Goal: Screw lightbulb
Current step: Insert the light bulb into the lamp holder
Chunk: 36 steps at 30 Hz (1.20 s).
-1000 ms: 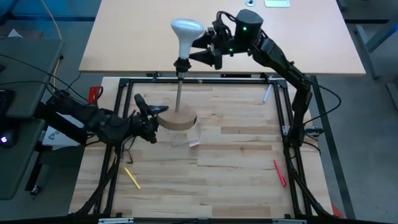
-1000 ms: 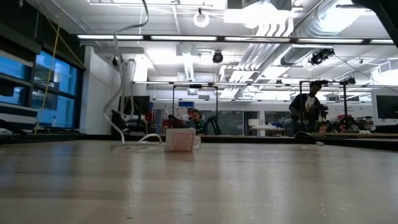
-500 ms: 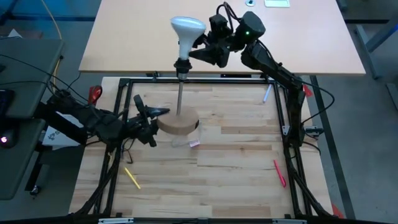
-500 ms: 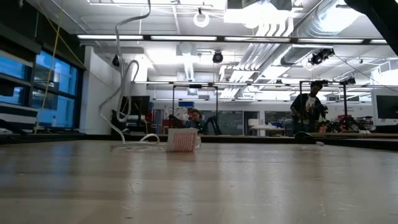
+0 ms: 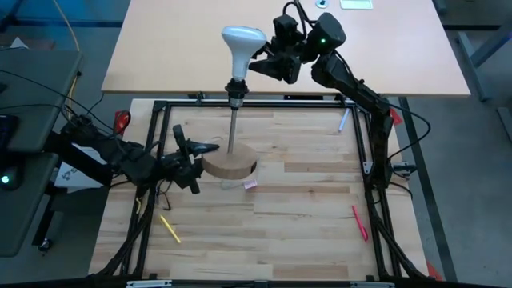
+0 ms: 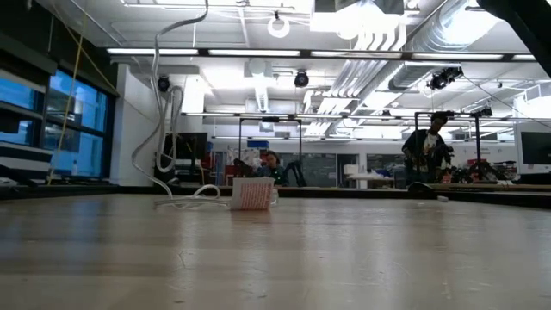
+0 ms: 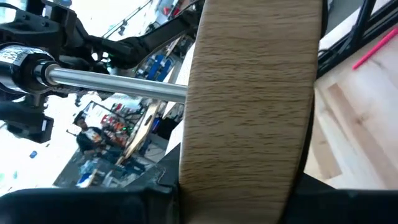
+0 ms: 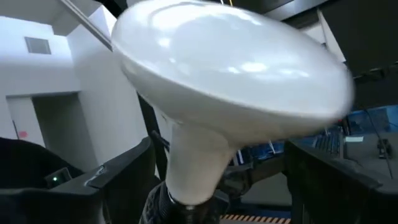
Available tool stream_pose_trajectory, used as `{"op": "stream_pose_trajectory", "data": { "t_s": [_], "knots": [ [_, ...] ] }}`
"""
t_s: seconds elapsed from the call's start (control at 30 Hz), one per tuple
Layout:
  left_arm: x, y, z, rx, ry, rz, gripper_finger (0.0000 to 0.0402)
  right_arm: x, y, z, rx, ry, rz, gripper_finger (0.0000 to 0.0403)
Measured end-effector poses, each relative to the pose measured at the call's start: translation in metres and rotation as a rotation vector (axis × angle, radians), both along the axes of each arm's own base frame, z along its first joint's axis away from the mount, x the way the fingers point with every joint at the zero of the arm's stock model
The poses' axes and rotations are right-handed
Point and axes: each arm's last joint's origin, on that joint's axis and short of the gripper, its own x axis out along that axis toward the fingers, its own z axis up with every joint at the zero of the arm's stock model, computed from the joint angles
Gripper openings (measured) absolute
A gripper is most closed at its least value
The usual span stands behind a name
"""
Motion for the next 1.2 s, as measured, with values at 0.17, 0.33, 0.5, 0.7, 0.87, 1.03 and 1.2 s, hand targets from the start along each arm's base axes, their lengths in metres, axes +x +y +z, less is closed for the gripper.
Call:
{"op": "stream_pose_trajectory", "data": {
  "t_s": [0.17,0.33,0.5,0.7,0.87,1.03,1.2],
  "knots": [
    [0.006,0.006,0.0,-0.02,-0.007,-0.019,0.0107,0.004,0.009,-0.001,-0.001,0.01,0.037,0.0343],
    [0.007,0.009,0.0,-0.022,-0.011,-0.007,0.0107,0.005,0.013,-0.001,-0.014,0.006,0.052,0.0342],
    [0.006,0.007,0.0,-0.042,-0.017,-0.02,0.0107,0.004,0.013,0.001,-0.024,-0.013,0.049,0.032],
    [0.007,0.006,0.0,-0.042,-0.015,-0.023,0.0107,0.004,0.013,0.001,-0.03,-0.021,0.052,0.0278],
    [0.007,0.006,-0.001,-0.032,-0.01,-0.024,0.0107,0.004,0.013,0.001,-0.032,-0.019,0.056,0.0239],
    [0.007,0.006,-0.001,-0.027,-0.005,-0.024,0.0107,0.004,0.014,0.001,-0.028,-0.011,0.066,0.0164],
    [0.01,0.006,-0.003,0.058,0.038,-0.009,0.0107,0.003,0.015,0.002,-0.035,-0.014,0.079,0.0149]
  ]
}}
